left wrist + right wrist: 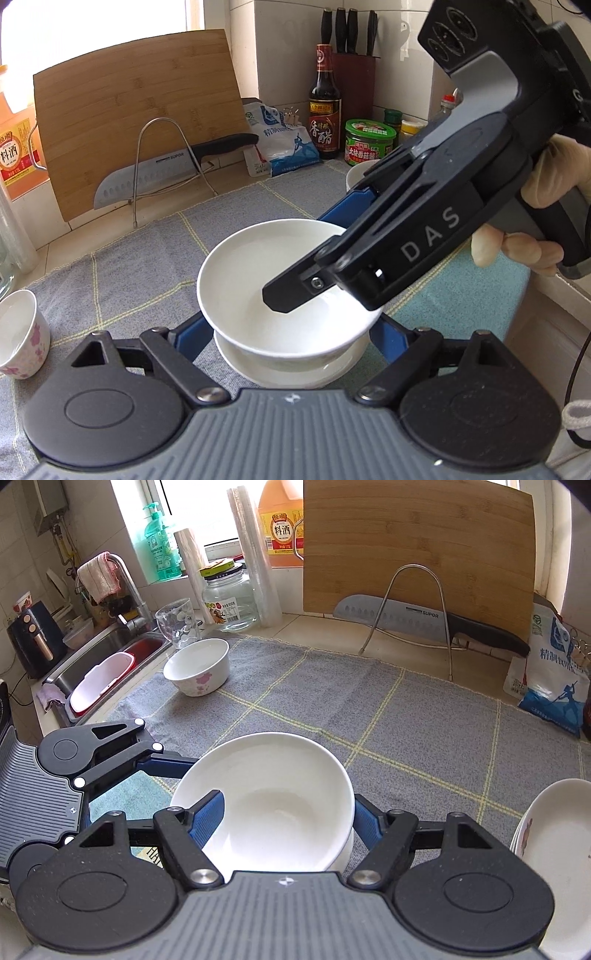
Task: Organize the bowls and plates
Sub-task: 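Lower the held bowl into the placed bowl and open the right gripper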
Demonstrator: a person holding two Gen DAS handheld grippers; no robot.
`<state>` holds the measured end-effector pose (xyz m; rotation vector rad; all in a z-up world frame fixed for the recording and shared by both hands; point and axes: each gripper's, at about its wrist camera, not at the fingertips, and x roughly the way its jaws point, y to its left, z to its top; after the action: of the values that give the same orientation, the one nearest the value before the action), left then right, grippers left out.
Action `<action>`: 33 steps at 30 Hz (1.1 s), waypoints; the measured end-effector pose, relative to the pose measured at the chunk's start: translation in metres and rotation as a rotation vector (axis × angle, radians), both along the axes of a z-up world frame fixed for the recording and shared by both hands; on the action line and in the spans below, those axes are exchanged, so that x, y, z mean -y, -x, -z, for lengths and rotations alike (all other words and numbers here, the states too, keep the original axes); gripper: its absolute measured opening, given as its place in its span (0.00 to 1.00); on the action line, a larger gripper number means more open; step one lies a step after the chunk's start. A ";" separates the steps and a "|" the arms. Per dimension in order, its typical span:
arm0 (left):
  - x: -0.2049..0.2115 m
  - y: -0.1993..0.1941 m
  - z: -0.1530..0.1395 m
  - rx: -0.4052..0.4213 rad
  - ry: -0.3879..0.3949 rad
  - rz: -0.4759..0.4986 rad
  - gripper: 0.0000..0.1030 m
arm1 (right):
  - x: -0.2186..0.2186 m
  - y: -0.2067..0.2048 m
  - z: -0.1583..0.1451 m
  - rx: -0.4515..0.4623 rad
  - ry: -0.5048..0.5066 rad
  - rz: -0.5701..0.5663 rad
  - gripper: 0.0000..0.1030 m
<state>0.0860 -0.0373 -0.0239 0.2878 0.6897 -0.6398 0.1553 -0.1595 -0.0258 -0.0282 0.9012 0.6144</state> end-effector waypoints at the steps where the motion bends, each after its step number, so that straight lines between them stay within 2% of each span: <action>1: 0.000 0.000 0.001 -0.005 -0.001 -0.001 0.88 | 0.000 0.000 0.001 -0.003 -0.001 -0.001 0.77; 16: 0.003 -0.005 0.011 -0.040 -0.028 -0.002 0.88 | -0.005 -0.001 0.010 -0.006 0.025 -0.020 0.77; 26: 0.001 -0.009 0.013 -0.052 -0.012 -0.001 0.93 | -0.001 -0.002 0.014 -0.009 0.034 -0.007 0.77; 30: -0.001 -0.008 0.011 -0.053 -0.016 0.008 0.94 | -0.002 0.001 0.011 0.012 0.039 -0.006 0.89; 33: -0.006 -0.004 0.010 -0.054 -0.024 0.013 0.94 | -0.005 0.007 0.010 0.036 0.059 -0.014 0.94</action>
<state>0.0904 -0.0317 -0.0341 0.2985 0.7482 -0.6542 0.1488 -0.1542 -0.0354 -0.0980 0.8847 0.5989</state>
